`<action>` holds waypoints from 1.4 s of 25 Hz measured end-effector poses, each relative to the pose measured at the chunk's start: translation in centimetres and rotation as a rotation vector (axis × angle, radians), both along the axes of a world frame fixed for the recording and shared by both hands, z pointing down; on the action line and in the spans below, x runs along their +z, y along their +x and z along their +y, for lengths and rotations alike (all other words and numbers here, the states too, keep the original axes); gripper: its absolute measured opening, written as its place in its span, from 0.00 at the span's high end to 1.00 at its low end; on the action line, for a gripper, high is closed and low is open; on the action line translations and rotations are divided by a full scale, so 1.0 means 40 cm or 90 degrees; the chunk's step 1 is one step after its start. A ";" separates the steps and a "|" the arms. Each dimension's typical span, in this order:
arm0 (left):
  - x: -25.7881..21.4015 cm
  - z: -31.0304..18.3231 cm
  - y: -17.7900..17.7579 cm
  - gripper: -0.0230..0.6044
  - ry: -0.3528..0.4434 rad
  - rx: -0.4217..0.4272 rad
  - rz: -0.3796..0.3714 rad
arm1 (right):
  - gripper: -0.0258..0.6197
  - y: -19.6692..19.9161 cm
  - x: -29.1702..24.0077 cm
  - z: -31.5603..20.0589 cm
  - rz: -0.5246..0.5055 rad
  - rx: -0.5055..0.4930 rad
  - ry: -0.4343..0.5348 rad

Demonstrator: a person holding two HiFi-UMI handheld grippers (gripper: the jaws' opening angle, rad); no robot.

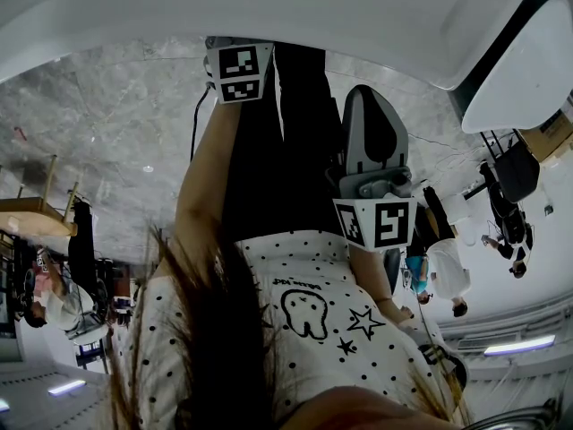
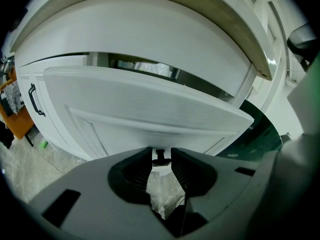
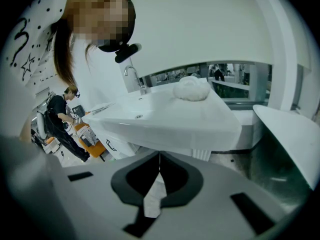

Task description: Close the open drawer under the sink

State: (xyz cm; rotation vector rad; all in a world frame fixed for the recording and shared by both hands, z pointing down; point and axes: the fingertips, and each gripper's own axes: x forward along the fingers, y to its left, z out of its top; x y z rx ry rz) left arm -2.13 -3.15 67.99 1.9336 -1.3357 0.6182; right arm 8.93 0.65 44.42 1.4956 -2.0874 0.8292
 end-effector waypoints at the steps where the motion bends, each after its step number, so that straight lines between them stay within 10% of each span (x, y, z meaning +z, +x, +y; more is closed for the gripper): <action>1: 0.000 0.001 -0.001 0.77 0.000 0.000 0.000 | 0.94 -0.001 0.001 0.002 0.000 0.000 -0.001; 35: 0.017 0.003 -0.014 0.77 -0.008 0.004 -0.003 | 0.94 -0.008 0.010 0.001 -0.005 0.002 -0.011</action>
